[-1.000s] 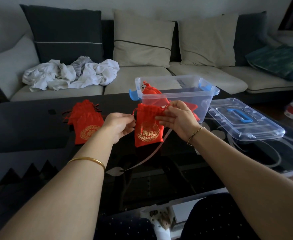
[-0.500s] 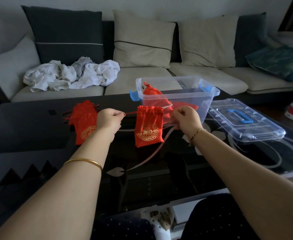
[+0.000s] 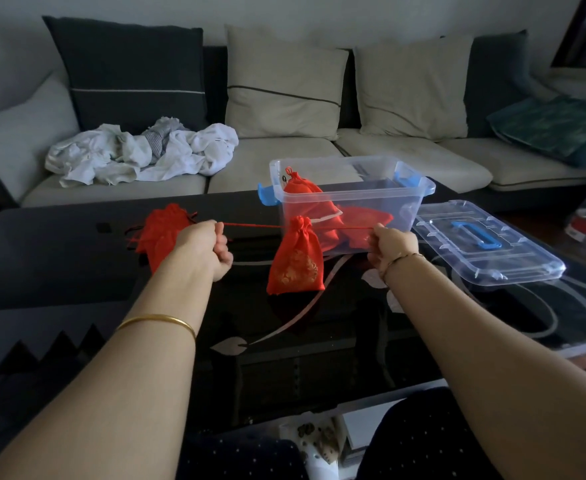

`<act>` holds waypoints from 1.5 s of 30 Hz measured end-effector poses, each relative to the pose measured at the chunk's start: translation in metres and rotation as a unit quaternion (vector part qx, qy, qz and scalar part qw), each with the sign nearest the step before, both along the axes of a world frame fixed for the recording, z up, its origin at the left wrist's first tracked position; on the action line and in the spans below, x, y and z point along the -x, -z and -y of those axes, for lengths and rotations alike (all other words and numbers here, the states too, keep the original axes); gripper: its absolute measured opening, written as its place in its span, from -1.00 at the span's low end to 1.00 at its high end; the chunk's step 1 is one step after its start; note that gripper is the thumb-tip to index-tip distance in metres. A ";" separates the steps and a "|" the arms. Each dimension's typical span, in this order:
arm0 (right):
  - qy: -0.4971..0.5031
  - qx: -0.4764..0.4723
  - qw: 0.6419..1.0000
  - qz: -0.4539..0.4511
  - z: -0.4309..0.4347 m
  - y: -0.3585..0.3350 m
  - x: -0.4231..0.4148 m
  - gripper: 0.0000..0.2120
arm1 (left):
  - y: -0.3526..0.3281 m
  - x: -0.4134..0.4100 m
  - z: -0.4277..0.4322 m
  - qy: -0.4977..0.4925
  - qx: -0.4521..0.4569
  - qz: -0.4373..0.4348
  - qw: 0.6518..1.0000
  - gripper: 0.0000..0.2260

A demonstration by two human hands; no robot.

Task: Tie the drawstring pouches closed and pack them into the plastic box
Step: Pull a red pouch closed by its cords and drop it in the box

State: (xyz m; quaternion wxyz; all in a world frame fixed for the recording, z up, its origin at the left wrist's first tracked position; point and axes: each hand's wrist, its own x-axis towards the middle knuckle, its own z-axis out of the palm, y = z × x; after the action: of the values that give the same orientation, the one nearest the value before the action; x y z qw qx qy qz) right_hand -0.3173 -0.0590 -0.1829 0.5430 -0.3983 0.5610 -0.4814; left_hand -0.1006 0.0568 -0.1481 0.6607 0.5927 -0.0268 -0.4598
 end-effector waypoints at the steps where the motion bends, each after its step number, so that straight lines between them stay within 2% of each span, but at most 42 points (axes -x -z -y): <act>1: 0.012 -0.011 1.000 0.019 -0.001 -0.001 -0.002 -0.74 | -0.002 0.001 0.001 -0.002 0.020 -0.025 0.999 -0.63; 3: 0.019 0.006 1.000 -0.003 -0.003 -0.004 -0.004 -0.73 | -0.010 0.006 0.001 -0.008 0.070 -0.031 0.997 -0.65; 5: 0.003 0.061 0.997 -0.047 -0.008 -0.013 -0.007 -0.70 | -0.020 0.011 -0.001 0.012 0.129 0.008 0.991 -0.70; 9: -0.047 0.209 0.973 -0.090 -0.025 -0.045 -0.020 -0.71 | -0.044 0.027 -0.005 0.159 0.209 0.167 0.950 -0.69; 13: -0.086 0.345 0.925 -0.138 -0.043 -0.072 -0.038 -0.65 | -0.056 0.042 -0.007 0.220 0.209 0.262 0.916 -0.73; 18: -0.130 0.400 0.886 -0.195 -0.055 -0.078 -0.047 -0.69 | -0.052 0.049 -0.006 0.271 0.173 0.324 0.890 -0.94; 22: -0.160 0.394 0.885 -0.189 -0.061 -0.080 -0.048 -0.71 | -0.050 0.051 -0.007 0.292 0.168 0.341 0.878 -0.96; 27: -0.181 0.290 0.937 -0.071 -0.055 -0.076 -0.047 -0.65 | -0.049 0.050 -0.006 0.267 0.171 0.331 0.889 -0.96; 32: -0.279 0.245 0.923 -0.105 -0.061 -0.066 -0.047 -0.67 | -0.047 0.050 -0.007 0.273 0.175 0.315 0.892 -0.97; 35: -0.279 0.256 0.918 -0.119 -0.060 -0.066 -0.048 -0.69 | -0.047 0.049 -0.008 0.273 0.184 0.298 0.896 -0.94; 38: -0.263 0.228 0.935 -0.065 -0.058 -0.067 -0.046 -0.70 | -0.046 0.049 -0.008 0.250 0.188 0.287 0.905 -0.90; 40: -0.309 0.184 0.933 -0.029 -0.057 -0.067 -0.042 -0.70 | -0.045 0.048 -0.008 0.227 0.187 0.297 0.908 -0.90; 43: -0.418 0.119 0.893 -0.117 -0.061 -0.064 -0.036 -0.72 | -0.043 0.046 -0.006 0.227 0.181 0.341 0.894 -0.89; 45: -0.401 0.122 0.895 -0.154 -0.061 -0.061 -0.037 -0.76 | -0.043 0.047 -0.006 0.241 0.177 0.368 0.880 -0.87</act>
State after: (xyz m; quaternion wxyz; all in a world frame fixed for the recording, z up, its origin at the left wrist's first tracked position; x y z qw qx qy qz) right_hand -0.2802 0.0020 -0.1215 0.5438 -0.7215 0.3676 -0.2203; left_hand -0.1474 0.0630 -0.1053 0.5659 0.5677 -0.4911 -0.3409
